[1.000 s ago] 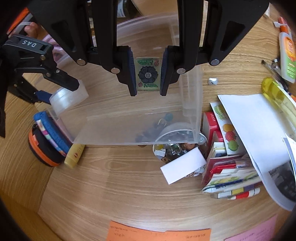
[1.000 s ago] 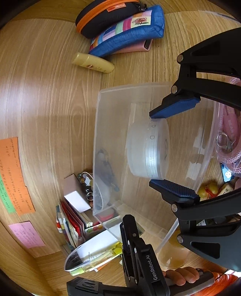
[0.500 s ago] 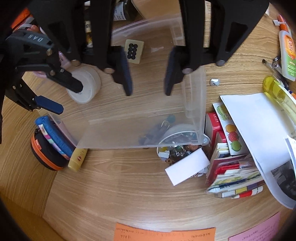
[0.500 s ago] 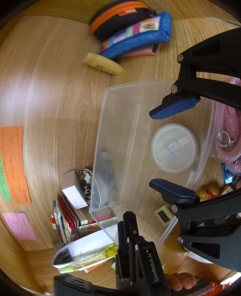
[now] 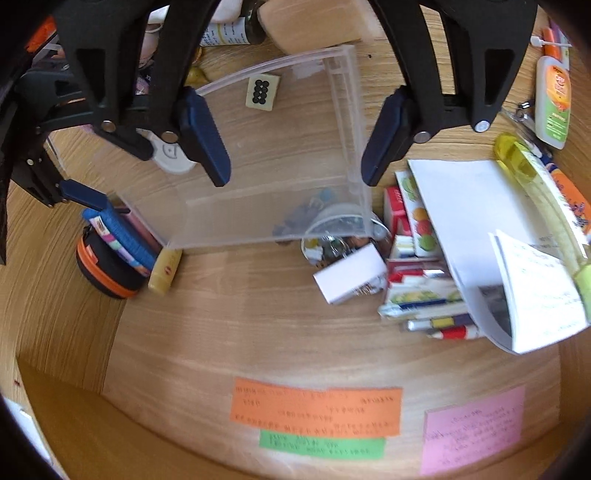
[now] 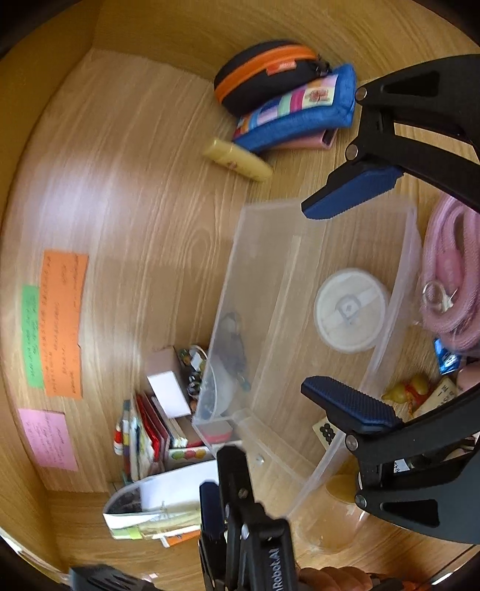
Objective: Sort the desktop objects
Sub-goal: 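Grasp the beige jar with the left gripper while the right grasps the pink round object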
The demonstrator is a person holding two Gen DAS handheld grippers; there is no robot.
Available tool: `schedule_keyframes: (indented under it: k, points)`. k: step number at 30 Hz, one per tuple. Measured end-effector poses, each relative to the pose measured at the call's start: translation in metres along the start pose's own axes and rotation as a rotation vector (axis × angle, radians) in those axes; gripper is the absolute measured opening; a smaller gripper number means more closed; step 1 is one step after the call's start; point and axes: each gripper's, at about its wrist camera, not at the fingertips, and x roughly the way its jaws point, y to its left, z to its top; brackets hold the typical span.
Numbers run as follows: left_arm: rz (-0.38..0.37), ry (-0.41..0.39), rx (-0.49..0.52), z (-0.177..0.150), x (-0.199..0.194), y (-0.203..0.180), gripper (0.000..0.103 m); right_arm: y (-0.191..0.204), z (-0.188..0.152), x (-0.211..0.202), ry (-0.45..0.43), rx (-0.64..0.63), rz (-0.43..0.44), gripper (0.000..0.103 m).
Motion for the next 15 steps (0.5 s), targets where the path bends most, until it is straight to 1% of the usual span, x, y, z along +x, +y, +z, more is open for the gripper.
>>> schedule_keyframes:
  k: [3, 6, 7, 8, 10, 13, 15]
  points:
    - [-0.005, -0.017, -0.008, 0.0, -0.011, 0.005, 0.076, -0.008, -0.002, -0.015, -0.012, 0.023, -0.026, 0.087]
    - [0.0, -0.029, -0.013, -0.004, -0.02, 0.01, 0.084, -0.017, -0.005, -0.031, -0.03, 0.046, -0.05, 0.091]
    - [0.005, -0.033, -0.012, -0.007, -0.025, 0.012, 0.087, -0.02, -0.006, -0.037, -0.038, 0.055, -0.057, 0.095]
    - [0.009, -0.033, -0.011, -0.009, -0.028, 0.014, 0.087, -0.022, -0.007, -0.042, -0.046, 0.063, -0.064, 0.098]
    - [0.023, -0.027, -0.006, -0.015, -0.034, 0.017, 0.087, -0.026, -0.009, -0.052, -0.062, 0.071, -0.08, 0.101]
    - [0.053, -0.009, -0.001, -0.028, -0.041, 0.023, 0.091, -0.031, -0.015, -0.065, -0.076, 0.077, -0.11, 0.101]
    - [0.071, 0.006, -0.002, -0.038, -0.043, 0.026, 0.092, -0.034, -0.02, -0.069, -0.074, 0.09, -0.113, 0.101]
